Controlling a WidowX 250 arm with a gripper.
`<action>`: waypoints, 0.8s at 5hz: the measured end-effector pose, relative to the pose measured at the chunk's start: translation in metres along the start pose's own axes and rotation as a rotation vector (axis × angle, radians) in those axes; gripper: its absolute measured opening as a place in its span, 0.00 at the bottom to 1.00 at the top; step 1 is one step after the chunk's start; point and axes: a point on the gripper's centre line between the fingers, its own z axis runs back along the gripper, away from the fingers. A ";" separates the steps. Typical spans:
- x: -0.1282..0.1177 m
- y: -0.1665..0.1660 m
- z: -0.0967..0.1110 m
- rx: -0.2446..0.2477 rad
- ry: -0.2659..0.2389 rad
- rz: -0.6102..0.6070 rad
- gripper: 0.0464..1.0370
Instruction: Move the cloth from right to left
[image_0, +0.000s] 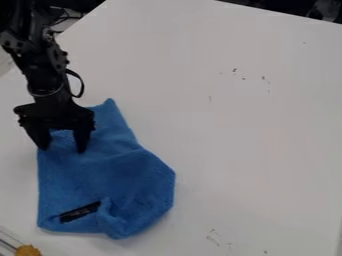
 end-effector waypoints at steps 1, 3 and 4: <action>0.001 0.000 0.003 0.000 0.004 0.019 0.96; 0.005 -0.020 0.034 -0.006 -0.005 0.018 0.96; 0.014 -0.041 0.066 0.008 -0.036 0.023 0.96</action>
